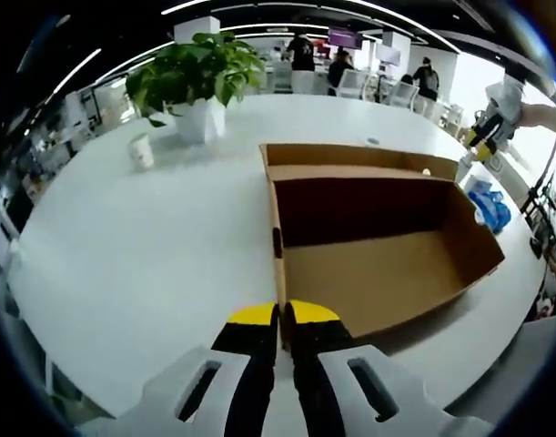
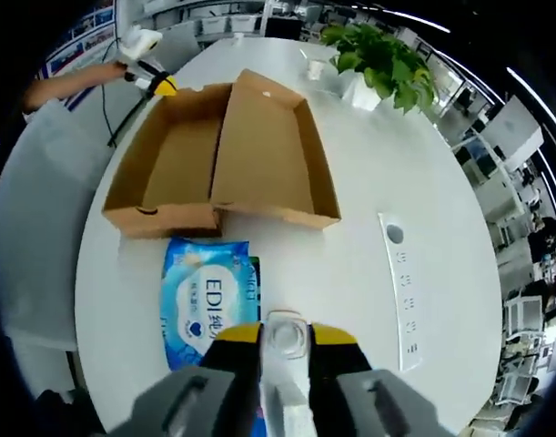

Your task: Operate the shoe box by opening the lid, removing the specified soft item, and placing it in the target area until the item is outside and the box remains undamaged.

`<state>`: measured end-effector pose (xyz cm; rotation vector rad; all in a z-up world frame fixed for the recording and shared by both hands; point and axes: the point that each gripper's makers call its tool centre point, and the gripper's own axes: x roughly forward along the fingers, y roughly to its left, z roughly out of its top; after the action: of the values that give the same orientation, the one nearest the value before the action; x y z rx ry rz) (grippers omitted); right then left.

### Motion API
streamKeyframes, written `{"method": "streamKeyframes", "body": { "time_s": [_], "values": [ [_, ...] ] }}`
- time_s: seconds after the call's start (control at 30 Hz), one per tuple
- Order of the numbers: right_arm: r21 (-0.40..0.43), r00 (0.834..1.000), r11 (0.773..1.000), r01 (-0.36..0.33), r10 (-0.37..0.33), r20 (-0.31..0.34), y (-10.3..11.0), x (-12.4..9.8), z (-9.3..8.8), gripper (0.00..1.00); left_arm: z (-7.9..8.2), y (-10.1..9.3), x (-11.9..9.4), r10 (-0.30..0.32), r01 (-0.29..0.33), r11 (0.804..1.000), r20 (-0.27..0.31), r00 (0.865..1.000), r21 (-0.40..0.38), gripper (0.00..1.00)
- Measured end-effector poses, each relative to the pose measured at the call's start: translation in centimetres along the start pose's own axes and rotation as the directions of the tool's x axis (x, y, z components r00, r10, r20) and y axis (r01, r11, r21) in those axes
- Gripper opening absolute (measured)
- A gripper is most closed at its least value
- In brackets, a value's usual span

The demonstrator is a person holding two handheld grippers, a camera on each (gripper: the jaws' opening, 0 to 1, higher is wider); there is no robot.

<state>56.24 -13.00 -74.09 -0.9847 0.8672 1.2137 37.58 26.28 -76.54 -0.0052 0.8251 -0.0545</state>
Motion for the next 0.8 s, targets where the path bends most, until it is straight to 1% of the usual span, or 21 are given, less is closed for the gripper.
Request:
{"method": "streamKeyframes", "body": {
  "time_s": [0.2,0.3,0.4,0.5,0.63,0.8],
  "values": [
    [-0.015,1.0,1.0,-0.018,0.017,-0.025,-0.3,0.2,-0.1,0.14,0.1,0.1,0.2,0.0,0.0,1.0,-0.002,1.0,0.002,0.02],
    [-0.024,0.999,0.999,-0.03,0.029,-0.032,-0.2,0.4,0.1,0.14,0.1,0.3,0.4,0.002,-0.002,1.0,-0.003,1.0,0.012,0.02],
    [-0.044,0.998,0.998,-0.038,0.036,-0.048,-0.1,0.7,0.0,0.14,0.0,0.3,0.4,0.0,0.0,1.0,-0.001,1.0,0.005,0.02],
    [-0.049,0.997,0.997,-0.061,0.058,-0.059,0.3,1.0,-0.1,0.15,0.0,0.3,0.5,-0.001,0.001,1.0,0.0,1.0,0.003,0.02],
    [-0.047,0.998,0.997,-0.054,0.052,-0.047,0.0,1.0,0.1,0.15,-0.3,0.3,0.9,0.001,-0.001,1.0,-0.014,1.0,0.01,0.03],
    [-0.051,0.998,0.998,-0.048,0.045,-0.052,-0.4,1.0,-0.2,0.15,-0.3,0.3,0.9,0.0,0.0,1.0,-0.014,1.0,0.005,0.03]
  ]
}}
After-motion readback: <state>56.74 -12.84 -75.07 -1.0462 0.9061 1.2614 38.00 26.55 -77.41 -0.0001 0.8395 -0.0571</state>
